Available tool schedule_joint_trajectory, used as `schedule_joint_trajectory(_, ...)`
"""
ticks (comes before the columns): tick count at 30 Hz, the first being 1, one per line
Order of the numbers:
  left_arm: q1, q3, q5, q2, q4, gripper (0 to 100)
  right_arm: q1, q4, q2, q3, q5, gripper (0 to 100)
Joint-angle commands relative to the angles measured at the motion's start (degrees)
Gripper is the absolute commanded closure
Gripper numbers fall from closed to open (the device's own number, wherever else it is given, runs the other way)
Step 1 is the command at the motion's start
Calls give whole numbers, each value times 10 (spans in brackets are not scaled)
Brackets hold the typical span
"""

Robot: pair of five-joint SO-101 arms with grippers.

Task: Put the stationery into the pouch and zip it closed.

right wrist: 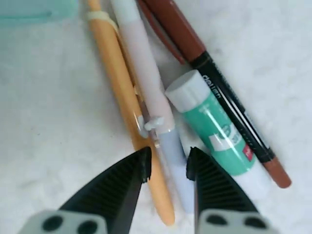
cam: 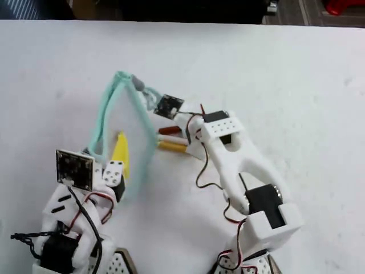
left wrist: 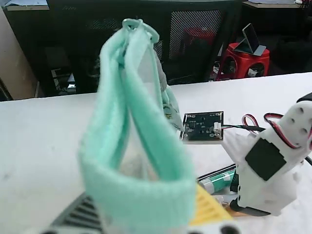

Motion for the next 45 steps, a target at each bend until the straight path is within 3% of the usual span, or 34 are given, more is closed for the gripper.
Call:
schedule_joint_trajectory(1, -11, -4, 10, -7, -18, 969, -3, -17, 4, -10, 9, 872)
schedule_joint_trajectory(8, -65, -4, 10, -7, -19, 969, 6, -5, 48, -50, 6, 872)
schedule_joint_trajectory(13, -62, 0, 10, -7, -19, 969, -8, 56, 84, -87, 10, 873)
schedule_joint_trajectory(22, -60, 15, 12, -7, -19, 969, -7, 59, 85, -84, 11, 872)
schedule_joint_trajectory(26, -60, 15, 11, -7, -19, 969, -10, 72, 88, -85, 50, 872)
schedule_joint_trajectory(33, -63, 11, 11, -7, -18, 969, -10, 50, 90, -89, 29, 876)
schedule_joint_trajectory(38, -60, 12, 11, -7, -7, 966, -7, 45, 90, -88, 11, 988)
schedule_joint_trajectory(45, -58, 12, 11, -7, -7, 963, -6, 45, 90, -86, 11, 981)
